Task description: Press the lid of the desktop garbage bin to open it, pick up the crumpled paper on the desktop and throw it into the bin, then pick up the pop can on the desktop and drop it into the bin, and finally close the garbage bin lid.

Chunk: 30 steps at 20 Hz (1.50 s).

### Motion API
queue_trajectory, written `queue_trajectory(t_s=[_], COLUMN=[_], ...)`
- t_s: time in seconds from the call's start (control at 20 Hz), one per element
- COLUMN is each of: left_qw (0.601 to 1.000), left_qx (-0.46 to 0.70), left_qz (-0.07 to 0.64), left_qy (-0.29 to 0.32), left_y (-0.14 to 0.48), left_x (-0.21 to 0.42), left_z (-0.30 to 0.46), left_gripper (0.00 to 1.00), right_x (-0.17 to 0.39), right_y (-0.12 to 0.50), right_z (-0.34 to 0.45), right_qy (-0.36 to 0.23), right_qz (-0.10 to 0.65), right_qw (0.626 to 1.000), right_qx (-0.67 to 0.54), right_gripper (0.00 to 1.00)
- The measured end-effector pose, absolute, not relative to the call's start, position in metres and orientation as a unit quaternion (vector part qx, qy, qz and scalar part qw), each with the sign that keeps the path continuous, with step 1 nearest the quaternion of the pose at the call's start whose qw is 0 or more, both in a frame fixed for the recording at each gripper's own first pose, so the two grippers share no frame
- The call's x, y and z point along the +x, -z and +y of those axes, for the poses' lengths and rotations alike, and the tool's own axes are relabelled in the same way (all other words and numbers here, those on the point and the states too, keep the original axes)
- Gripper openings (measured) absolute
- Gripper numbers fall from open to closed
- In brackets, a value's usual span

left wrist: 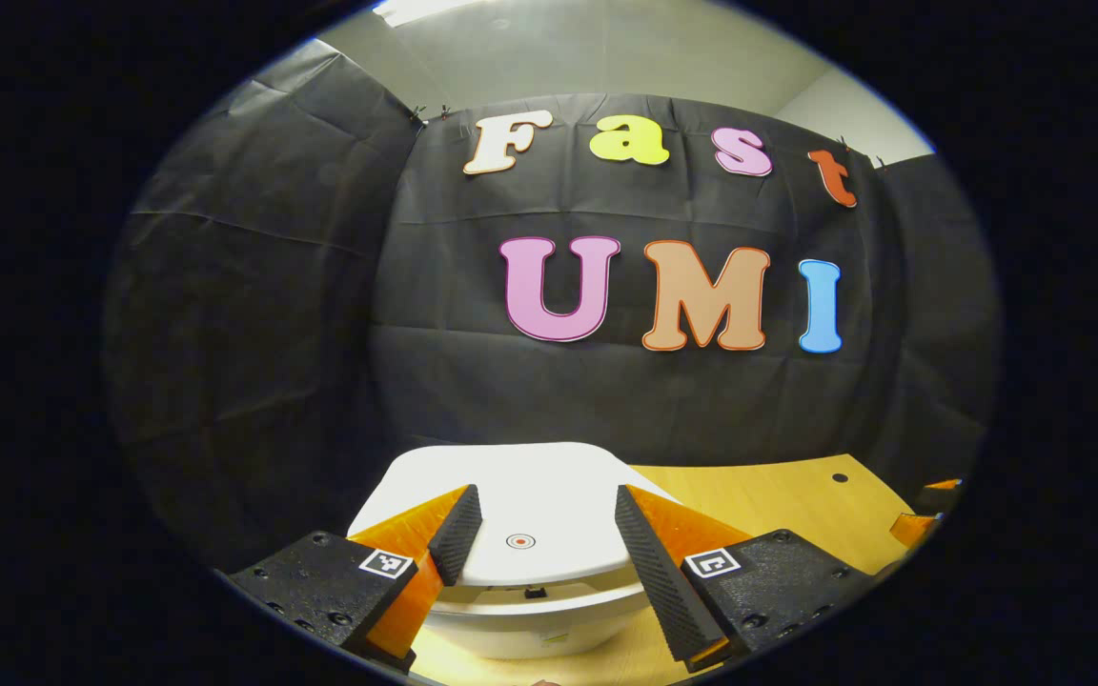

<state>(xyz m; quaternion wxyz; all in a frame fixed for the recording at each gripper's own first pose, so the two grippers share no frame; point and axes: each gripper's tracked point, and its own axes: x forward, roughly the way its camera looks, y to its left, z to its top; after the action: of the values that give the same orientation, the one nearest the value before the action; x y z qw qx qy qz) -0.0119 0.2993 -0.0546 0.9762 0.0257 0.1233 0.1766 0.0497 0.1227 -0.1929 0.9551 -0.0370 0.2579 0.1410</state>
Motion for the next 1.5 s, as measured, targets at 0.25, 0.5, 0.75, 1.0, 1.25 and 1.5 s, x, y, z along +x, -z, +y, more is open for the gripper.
queue_trajectory(t_s=[0.25,0.5,0.75,1.0,1.25,1.5], left_qw=[0.975,0.977,0.983,0.991,0.995,0.999], left_qx=[0.043,0.051,0.058,0.066,0.072,0.004], left_qz=[0.144,0.149,0.114,0.056,0.027,0.019], left_qy=[-0.165,-0.146,-0.135,-0.104,-0.069,-0.039], left_y=[0.07,0.076,0.064,0.027,0.023,0.046], left_x=[-0.013,-0.017,-0.012,0.009,0.021,0.016], left_z=[0.294,0.289,0.276,0.209,0.123,0.044], left_gripper=[0.89,0.92,0.93,0.93,0.91,0.91], right_x=[0.05,0.046,0.052,0.067,0.069,0.056], right_y=[0.198,0.198,0.172,0.122,0.078,0.076], right_z=[0.127,0.134,0.121,0.093,0.056,0.03], right_qy=[-0.143,-0.149,-0.143,-0.124,-0.104,-0.092], right_qz=[0.264,0.262,0.233,0.187,0.136,0.128], right_qw=[0.953,0.953,0.962,0.974,0.985,0.987], right_qx=[-0.035,-0.032,-0.02,0.007,0.022,0.045], right_gripper=[0.99,0.99,0.99,0.98,0.98,0.98])
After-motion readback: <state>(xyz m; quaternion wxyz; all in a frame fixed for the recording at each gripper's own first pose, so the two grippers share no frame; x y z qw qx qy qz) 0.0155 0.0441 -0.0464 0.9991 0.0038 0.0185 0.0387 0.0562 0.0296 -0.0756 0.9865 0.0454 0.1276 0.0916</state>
